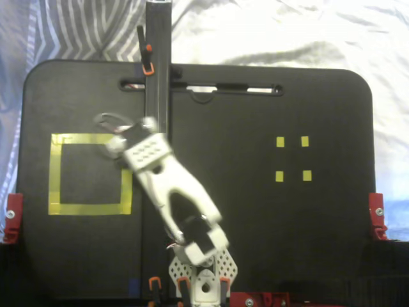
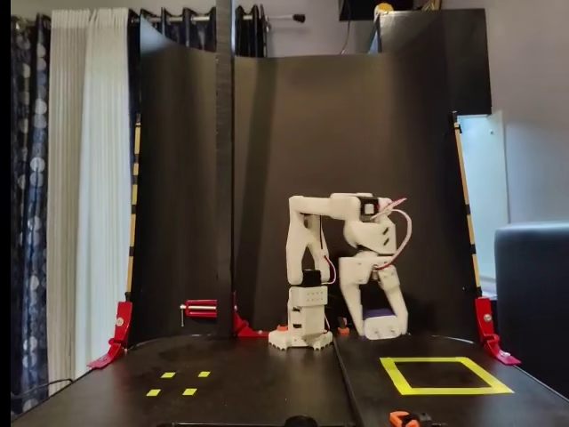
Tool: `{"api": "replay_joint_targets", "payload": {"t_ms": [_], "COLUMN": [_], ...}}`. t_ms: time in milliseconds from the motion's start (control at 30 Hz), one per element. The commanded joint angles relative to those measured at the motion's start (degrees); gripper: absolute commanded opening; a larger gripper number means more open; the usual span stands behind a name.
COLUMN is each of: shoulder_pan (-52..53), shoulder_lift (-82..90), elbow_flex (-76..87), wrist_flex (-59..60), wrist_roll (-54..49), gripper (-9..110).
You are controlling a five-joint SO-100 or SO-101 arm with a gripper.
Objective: Grasp a block and put it in the designated area.
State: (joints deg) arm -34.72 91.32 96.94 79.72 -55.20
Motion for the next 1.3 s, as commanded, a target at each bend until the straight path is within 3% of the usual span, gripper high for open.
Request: {"api": "replay_joint_targets", "payload": {"t_ms": [0, 367, 1267], "shoulder_pan": [-3.08, -11.43, -13.27], "shoulder_lift": [-1.67, -10.2, -22.68], "elbow_flex": [-4.22, -7.91, -10.02], "wrist_flex": [0.35, -0.44, -10.72], "wrist_roll": [2.81, 9.32, 10.81], "gripper": [19, 19, 19]}}
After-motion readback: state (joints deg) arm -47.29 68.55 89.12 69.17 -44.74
